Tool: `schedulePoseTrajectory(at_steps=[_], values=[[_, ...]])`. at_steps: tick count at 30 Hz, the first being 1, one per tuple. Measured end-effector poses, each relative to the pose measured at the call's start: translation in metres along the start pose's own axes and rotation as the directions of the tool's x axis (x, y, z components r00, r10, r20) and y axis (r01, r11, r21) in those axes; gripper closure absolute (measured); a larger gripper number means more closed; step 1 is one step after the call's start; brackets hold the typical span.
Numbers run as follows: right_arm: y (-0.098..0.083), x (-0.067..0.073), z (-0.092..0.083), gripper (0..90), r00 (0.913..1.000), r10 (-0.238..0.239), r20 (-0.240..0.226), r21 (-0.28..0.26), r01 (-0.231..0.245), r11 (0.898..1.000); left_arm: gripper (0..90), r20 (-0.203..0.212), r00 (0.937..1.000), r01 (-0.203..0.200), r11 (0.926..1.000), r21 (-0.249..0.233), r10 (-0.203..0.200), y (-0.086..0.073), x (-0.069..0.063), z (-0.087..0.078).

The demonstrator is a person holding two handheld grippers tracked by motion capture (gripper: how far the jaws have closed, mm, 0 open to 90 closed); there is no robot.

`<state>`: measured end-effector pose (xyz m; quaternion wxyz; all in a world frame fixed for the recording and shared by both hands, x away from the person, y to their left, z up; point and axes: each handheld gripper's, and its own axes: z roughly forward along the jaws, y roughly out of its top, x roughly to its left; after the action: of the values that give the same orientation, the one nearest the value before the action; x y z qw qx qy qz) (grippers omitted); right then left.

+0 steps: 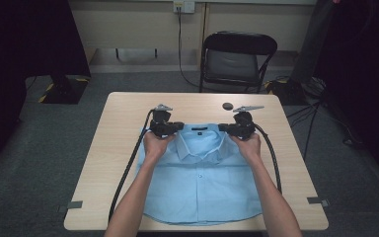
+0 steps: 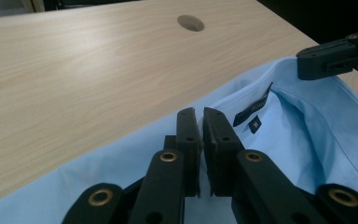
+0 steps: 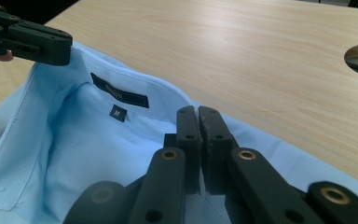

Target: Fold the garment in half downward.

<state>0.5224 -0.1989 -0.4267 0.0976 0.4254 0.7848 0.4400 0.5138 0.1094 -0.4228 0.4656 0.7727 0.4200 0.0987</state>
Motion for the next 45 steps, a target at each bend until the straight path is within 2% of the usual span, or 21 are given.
schedulePoseTrajectory(at_steps=[6, 15, 19, 28, 32, 37, 45], values=[[0.0, 0.009, -0.012, 87.6, 0.9996, -0.026, -0.015, -0.029, 0.025, 0.999, 85.5, 0.01, 0.9997, -0.022, 0.9991, -0.036, 0.022, -0.005, -0.01, -0.018], [0.004, 0.025, -0.032, 87.6, 0.9967, -0.075, -0.032, -0.052, 0.073, 0.996, 85.3, 0.022, 0.9992, -0.03, 0.9958, -0.086, 0.032, -0.011, -0.022, -0.039], [0.004, 0.033, -0.04, 87.6, 0.9947, -0.098, -0.031, -0.05, 0.096, 0.994, 85.3, 0.028, 0.9982, -0.049, 0.9948, -0.089, 0.052, -0.013, -0.028, -0.047], [-0.009, 0.042, -0.061, 87.6, 0.9905, -0.12, -0.067, -0.082, 0.115, 0.99, 85.1, 0.04, 0.9942, -0.095, 0.9887, -0.116, 0.1, -0.018, -0.049, -0.066], [-0.014, 0.049, -0.068, 87.6, 0.9887, -0.138, -0.059, -0.081, 0.133, 0.988, 85.2, 0.04, 0.9925, -0.11, 0.9869, -0.118, 0.115, -0.025, -0.057, -0.072], [-0.018, 0.059, -0.076, 87.6, 0.9858, -0.158, -0.056, -0.087, 0.153, 0.984, 85.2, 0.052, 0.9936, -0.092, 0.9857, -0.142, 0.1, -0.034, -0.059, -0.079], [-0.033, 0.076, -0.091, 87.2, 0.9763, -0.207, -0.063, -0.083, 0.202, 0.976, 85.3, 0.067, 0.985, -0.151, 0.9828, -0.105, 0.159, -0.047, -0.072, -0.089]])
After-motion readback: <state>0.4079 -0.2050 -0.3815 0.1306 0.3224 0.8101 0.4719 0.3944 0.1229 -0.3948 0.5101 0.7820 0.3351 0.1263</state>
